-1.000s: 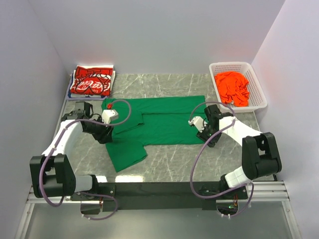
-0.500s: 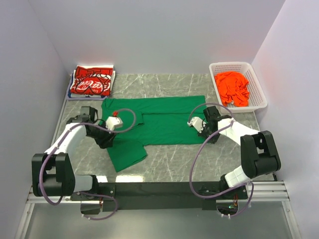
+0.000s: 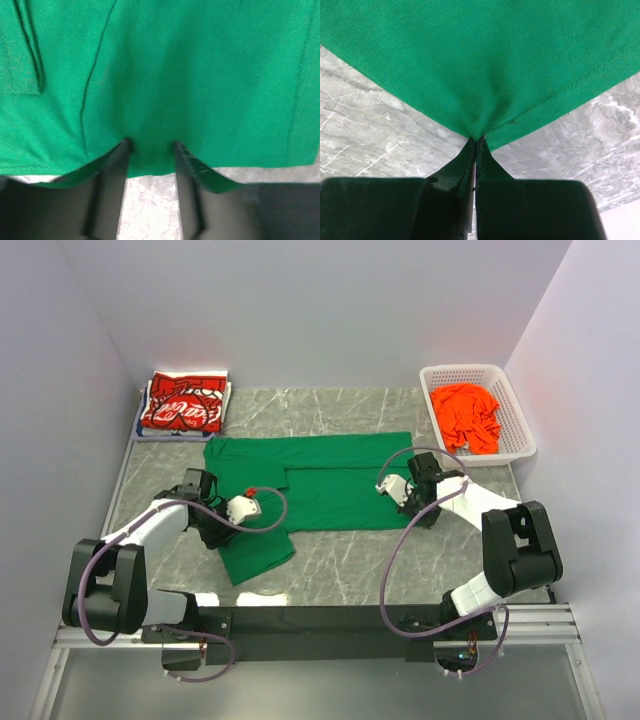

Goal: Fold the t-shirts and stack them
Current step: Fold the tshirt

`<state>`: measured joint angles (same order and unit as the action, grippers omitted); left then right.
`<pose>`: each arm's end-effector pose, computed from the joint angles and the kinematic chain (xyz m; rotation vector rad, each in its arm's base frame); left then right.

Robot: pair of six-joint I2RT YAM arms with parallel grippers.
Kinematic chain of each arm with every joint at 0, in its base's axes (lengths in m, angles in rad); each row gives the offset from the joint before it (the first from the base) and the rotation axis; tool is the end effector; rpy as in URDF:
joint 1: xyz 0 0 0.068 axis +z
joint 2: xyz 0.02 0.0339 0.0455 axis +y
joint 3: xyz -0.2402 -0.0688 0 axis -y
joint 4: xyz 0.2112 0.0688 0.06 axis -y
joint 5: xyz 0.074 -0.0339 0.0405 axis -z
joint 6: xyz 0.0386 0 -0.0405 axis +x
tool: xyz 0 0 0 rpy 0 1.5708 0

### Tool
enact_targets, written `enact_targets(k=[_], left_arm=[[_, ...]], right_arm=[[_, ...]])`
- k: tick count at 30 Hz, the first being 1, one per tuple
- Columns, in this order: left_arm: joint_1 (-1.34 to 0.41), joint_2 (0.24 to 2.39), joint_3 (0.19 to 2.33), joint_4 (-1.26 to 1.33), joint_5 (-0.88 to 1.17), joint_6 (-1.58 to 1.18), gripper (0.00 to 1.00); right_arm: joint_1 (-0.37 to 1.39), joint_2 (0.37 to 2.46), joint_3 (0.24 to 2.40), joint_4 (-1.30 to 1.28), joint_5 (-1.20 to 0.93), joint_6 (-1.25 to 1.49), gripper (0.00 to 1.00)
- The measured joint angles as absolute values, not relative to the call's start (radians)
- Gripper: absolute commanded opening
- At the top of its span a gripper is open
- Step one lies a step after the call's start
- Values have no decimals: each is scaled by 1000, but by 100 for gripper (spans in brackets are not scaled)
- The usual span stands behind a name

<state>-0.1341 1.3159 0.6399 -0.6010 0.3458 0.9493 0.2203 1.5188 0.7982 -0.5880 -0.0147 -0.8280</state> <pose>0.1902 -0.0389 0.1550 1.4649 2.2979 -0.2770 0.2292 0.0519 0.1504 -1.4466 2.4968 -0.0936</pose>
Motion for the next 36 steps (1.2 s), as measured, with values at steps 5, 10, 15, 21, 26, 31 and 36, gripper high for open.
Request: enact_targets(k=[5, 10, 15, 21, 26, 31, 36], left_arm=[[-136, 1312, 640, -622, 345, 991, 6], [-136, 1248, 640, -733, 351, 1026, 1], [-135, 1143, 655, -862, 358, 1034, 1], [-109, 1123, 733, -955, 387, 1034, 1], [-47, 1232, 856, -1002, 439, 1034, 1], [-20, 1330, 971, -1015, 480, 1030, 1], [-9, 1439, 1071, -1023, 516, 1023, 1]], right_arm=[[220, 1520, 800, -591, -15, -828, 0], [220, 1507, 798, -609, -20, -830, 0], [220, 1428, 786, -654, -30, -848, 0], [216, 1352, 789, -700, -44, -872, 0], [201, 1401, 865, -744, -57, -881, 0], [189, 1474, 986, -765, -73, -887, 0], [172, 1567, 1096, -780, -78, -889, 0]])
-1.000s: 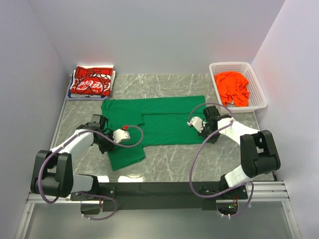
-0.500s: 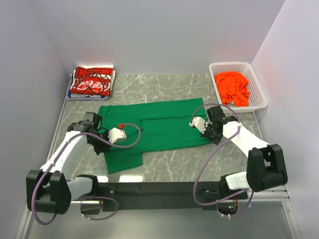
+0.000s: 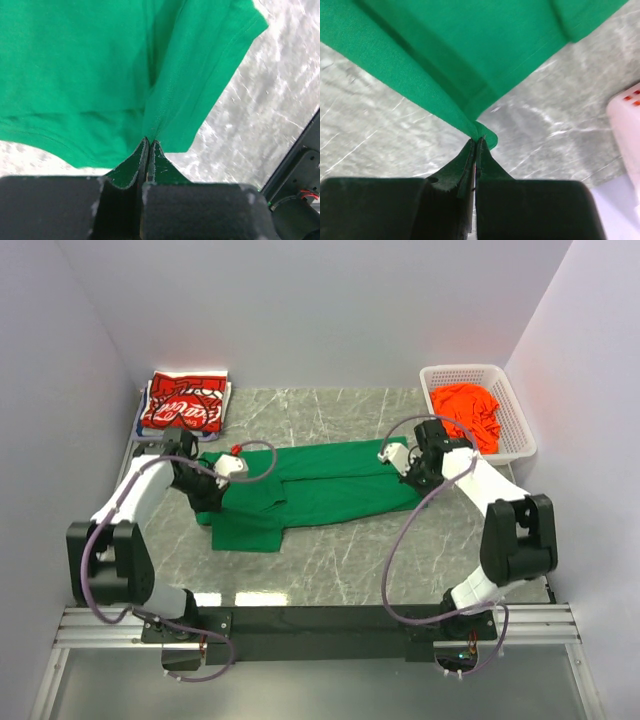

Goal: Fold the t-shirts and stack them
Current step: Fold the tshirt

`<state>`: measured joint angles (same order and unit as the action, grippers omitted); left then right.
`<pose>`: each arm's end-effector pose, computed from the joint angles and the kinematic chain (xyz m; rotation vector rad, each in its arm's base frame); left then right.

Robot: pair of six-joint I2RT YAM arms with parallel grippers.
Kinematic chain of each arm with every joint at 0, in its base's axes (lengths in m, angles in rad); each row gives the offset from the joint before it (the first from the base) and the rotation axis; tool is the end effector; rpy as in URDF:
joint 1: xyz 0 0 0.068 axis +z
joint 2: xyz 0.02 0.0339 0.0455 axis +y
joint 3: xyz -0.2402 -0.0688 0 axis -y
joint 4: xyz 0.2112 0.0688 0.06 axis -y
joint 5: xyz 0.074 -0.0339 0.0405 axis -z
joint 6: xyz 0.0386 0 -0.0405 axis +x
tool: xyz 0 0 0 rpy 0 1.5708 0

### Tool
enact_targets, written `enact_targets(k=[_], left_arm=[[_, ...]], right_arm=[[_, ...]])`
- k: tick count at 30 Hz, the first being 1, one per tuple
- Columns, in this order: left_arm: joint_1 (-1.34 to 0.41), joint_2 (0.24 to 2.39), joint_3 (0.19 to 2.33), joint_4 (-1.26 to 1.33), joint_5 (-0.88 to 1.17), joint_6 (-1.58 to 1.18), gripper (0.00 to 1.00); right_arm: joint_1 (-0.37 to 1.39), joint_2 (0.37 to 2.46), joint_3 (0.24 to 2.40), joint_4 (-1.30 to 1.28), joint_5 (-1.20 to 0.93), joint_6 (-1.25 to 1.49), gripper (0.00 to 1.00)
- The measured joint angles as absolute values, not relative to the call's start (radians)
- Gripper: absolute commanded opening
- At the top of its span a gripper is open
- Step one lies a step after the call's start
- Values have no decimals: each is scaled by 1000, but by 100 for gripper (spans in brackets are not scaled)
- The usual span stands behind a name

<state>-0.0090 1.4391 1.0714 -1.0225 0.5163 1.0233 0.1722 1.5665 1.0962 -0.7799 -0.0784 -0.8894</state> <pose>0.2262 -0.0211 0.2259 1.3847 2.3097 -0.5030 0.2654 0.0492 0.2047 -1.4397 2.4175 -0.0563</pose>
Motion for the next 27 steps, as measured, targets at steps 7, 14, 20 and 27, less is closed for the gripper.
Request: enact_targets(k=[7, 14, 20, 27], left_arm=[[42, 1605, 1225, -1032, 566, 1005, 1], [80, 1771, 1338, -1020, 602, 977, 1], [97, 1879, 1374, -993, 610, 949, 1], [125, 1911, 1407, -993, 638, 939, 1]], right_arm=[[149, 1724, 1254, -796, -80, -892, 0], [141, 1870, 1394, -795, -72, -891, 0], [141, 1975, 1468, -785, -67, -876, 0], [141, 2005, 1473, -771, -60, -861, 0]])
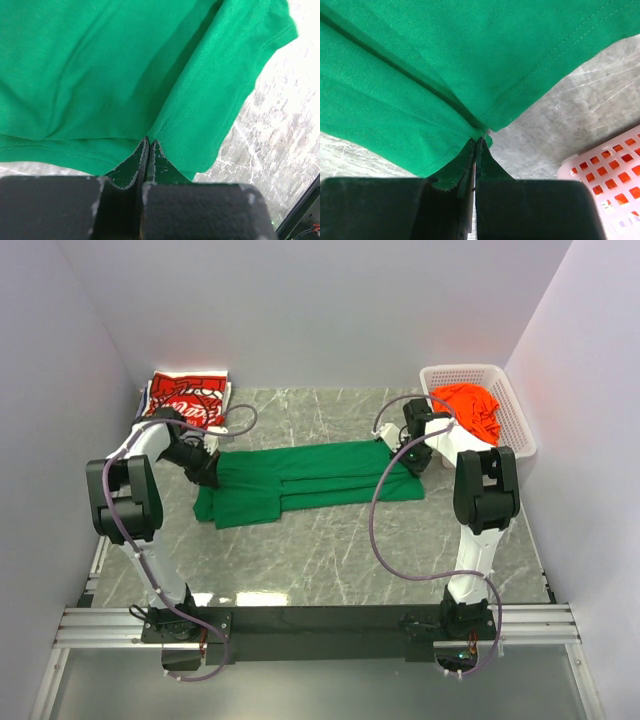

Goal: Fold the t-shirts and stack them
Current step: Fold the tshirt

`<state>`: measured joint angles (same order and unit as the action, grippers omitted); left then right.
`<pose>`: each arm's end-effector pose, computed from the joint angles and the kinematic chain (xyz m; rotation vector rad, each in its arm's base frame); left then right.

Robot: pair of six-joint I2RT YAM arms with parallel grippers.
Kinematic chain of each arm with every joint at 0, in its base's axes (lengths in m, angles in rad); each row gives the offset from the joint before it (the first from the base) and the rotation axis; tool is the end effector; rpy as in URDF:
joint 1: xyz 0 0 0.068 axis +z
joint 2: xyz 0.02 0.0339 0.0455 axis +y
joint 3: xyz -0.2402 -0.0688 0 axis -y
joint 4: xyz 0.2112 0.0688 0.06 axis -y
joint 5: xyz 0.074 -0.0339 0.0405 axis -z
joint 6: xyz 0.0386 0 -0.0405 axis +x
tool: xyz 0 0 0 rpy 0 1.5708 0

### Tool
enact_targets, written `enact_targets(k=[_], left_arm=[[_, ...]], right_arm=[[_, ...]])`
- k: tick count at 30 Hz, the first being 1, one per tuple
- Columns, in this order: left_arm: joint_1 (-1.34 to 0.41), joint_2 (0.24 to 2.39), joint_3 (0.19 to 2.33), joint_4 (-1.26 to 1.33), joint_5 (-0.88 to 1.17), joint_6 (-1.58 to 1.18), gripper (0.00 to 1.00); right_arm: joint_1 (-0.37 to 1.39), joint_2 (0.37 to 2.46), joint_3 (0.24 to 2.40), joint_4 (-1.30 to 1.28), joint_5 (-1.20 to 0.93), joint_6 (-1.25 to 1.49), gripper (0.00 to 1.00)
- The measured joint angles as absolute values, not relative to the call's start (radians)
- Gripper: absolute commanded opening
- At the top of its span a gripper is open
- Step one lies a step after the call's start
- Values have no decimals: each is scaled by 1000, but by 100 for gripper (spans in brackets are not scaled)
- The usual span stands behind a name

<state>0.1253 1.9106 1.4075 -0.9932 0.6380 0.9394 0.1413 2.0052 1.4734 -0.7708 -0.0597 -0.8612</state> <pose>0.3222 0.0174 0.1860 1.0862 2.4365 -0.7086 0.3594 0.0535 0.1675 -1.3889 2.5107 -0.0562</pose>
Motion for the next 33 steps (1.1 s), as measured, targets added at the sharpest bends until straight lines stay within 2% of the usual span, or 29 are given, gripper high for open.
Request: enact_targets(k=[12, 14, 15, 18, 19, 20, 22, 24, 29, 33], left_arm=[[128, 1933, 1443, -951, 649, 902, 1], [128, 1951, 1443, -927, 645, 891, 5], [128, 1958, 1443, -918, 644, 884, 14], [128, 1976, 1443, -897, 633, 862, 28], [129, 1977, 1443, -893, 631, 857, 31], [131, 1976, 1443, -890, 632, 851, 33], [137, 1963, 1441, -882, 633, 843, 39], [146, 1923, 1421, -870, 636, 839, 48], [152, 1679, 1290, -849, 641, 826, 49], [109, 1504, 1166, -826, 637, 825, 49]], right_arm=[[141, 2015, 1556, -766, -48, -849, 0], [141, 2030, 1563, -764, -46, -846, 1], [141, 2040, 1564, -763, -44, -842, 11], [142, 2064, 1564, -763, -33, -824, 42], [142, 2067, 1564, -762, -24, -819, 48], [142, 2067, 1564, -762, -16, -814, 59], [144, 2057, 1564, -762, -10, -799, 68], [144, 2038, 1565, -766, -17, -780, 68], [146, 1958, 1613, -831, -80, -724, 64], [146, 1901, 1647, -873, -142, -685, 51]])
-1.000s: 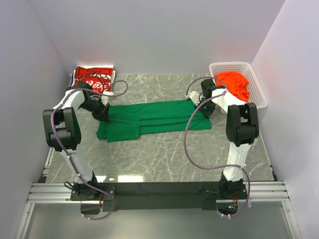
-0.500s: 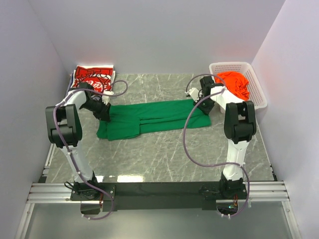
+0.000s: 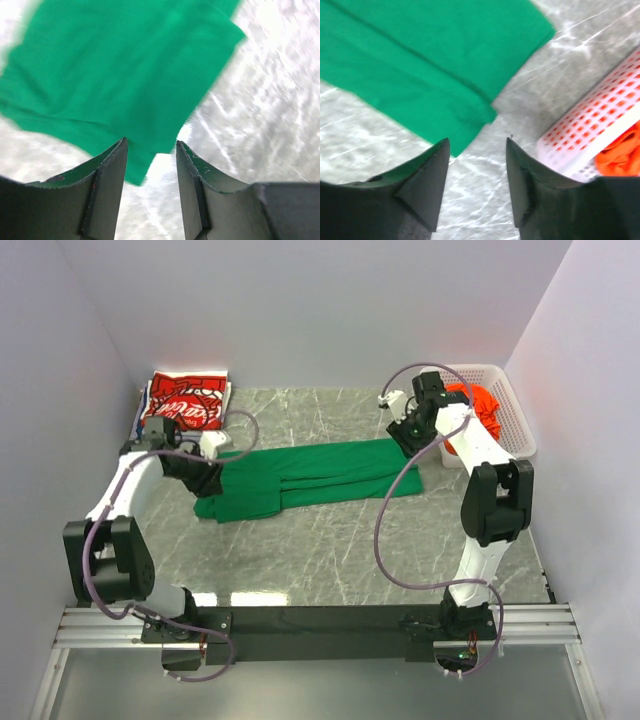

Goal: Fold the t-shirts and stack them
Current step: Fold the tshirt

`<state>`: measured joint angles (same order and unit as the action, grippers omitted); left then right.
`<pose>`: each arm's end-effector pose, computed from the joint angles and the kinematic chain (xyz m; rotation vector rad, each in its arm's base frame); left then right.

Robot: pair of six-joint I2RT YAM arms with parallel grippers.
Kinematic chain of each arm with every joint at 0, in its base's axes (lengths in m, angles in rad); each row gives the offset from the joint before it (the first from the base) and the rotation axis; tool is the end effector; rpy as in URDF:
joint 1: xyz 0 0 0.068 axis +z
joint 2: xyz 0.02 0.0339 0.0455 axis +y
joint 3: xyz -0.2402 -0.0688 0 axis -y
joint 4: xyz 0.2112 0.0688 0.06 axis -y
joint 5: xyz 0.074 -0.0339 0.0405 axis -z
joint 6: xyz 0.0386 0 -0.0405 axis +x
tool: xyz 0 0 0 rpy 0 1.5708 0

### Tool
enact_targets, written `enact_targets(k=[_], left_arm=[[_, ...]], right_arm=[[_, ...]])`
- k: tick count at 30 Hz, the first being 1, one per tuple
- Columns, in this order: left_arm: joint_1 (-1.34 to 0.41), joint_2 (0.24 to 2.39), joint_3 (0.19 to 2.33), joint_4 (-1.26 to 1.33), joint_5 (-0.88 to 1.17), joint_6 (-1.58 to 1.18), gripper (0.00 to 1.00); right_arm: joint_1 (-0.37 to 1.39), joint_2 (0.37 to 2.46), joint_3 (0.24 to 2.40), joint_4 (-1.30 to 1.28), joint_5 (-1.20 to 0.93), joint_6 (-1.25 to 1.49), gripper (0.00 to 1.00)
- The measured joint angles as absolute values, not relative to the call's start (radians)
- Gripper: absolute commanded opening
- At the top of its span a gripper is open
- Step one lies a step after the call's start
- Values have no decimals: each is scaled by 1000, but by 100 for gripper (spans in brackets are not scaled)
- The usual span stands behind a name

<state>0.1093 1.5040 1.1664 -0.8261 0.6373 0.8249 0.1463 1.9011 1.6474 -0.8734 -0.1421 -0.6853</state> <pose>0.2656 0.0060 0.2434 1.0172 2.2429 -0.4954 0.3609 0.0587 0.2444 -1.1206 2.4316 0.0229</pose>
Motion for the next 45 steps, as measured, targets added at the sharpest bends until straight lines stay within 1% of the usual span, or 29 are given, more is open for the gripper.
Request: enact_targets(k=[3, 6, 9, 12, 20, 25, 26, 27, 30, 33, 36, 41, 45], left_arm=[[65, 1460, 1056, -791, 613, 816, 49], [-7, 1439, 937, -736, 555, 789, 49], [-105, 1411, 849, -673, 482, 746, 48], [-183, 1398, 805, -608, 412, 704, 48], [-259, 1442, 757, -429, 243, 622, 47], [-276, 1484, 751, -363, 189, 604, 35], [-276, 1489, 754, -356, 186, 603, 31], [-276, 1495, 758, -353, 184, 604, 22], [-275, 1510, 774, -351, 171, 609, 10], [-275, 1515, 793, -379, 172, 609, 5], [-274, 1515, 831, -459, 193, 610, 1], [-270, 1509, 951, -585, 233, 622, 1], [-246, 1512, 1057, -635, 255, 638, 1]], right_arm=[[146, 1876, 1607, -891, -174, -661, 43], [147, 1873, 1539, -902, -202, -630, 38], [148, 1873, 1468, -911, -220, -602, 37], [148, 1877, 1437, -910, -228, -575, 36], [148, 1919, 1434, -884, -226, -527, 35], [148, 1930, 1434, -882, -223, -517, 34], [148, 1930, 1434, -882, -222, -517, 34], [148, 1930, 1434, -882, -221, -517, 34], [148, 1930, 1434, -879, -215, -517, 34], [148, 1930, 1434, -877, -208, -517, 34], [148, 1930, 1434, -876, -204, -518, 34], [148, 1930, 1434, -876, -201, -521, 33], [148, 1930, 1434, -876, -200, -522, 33]])
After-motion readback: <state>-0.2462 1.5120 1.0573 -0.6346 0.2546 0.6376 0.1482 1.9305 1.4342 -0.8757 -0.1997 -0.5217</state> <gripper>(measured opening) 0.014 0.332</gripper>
